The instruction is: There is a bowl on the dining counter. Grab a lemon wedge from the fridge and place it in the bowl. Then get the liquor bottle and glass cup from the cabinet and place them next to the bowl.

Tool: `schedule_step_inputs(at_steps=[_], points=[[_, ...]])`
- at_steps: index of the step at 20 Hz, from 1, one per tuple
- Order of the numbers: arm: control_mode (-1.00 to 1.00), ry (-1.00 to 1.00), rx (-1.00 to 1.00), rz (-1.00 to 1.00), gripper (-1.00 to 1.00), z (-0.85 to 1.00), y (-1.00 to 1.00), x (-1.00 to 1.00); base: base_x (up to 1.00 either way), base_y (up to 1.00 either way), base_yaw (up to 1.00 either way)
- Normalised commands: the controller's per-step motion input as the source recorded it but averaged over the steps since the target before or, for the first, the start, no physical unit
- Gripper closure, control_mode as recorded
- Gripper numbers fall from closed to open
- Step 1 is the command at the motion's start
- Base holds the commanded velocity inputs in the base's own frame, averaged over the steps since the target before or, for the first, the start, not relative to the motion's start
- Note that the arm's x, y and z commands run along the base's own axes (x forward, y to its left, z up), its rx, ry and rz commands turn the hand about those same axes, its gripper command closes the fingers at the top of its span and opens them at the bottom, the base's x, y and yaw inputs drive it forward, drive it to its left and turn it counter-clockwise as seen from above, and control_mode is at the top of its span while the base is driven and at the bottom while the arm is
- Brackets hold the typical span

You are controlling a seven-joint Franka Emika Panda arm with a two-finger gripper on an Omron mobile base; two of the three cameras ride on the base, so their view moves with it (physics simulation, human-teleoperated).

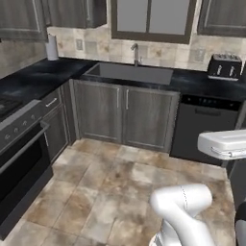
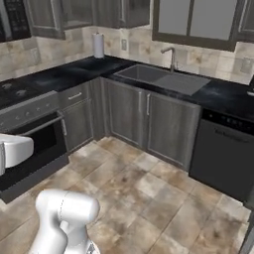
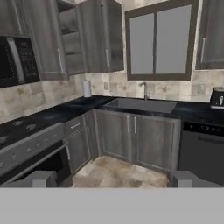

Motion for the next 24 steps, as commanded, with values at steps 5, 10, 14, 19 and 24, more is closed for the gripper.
schedule_step_inputs(at_steps=[5, 10, 14, 19, 24], points=[[1.0, 0.0, 0.0, 0.0, -1.0, 0.0, 0.0, 0.0, 1.0, 0.04, 0.21], [1.0, 0.0, 0.0, 0.0, -1.0, 0.0, 0.0, 0.0, 1.0, 0.0, 0.3], [1.0, 0.0, 0.0, 0.0, -1.0, 0.0, 0.0, 0.0, 1.0, 0.0, 0.35], [1.0, 0.0, 0.0, 0.0, -1.0, 0.0, 0.0, 0.0, 1.0, -0.01, 0.35], [1.0, 0.0, 0.0, 0.0, -1.0, 0.0, 0.0, 0.0, 1.0, -0.09, 0.35]])
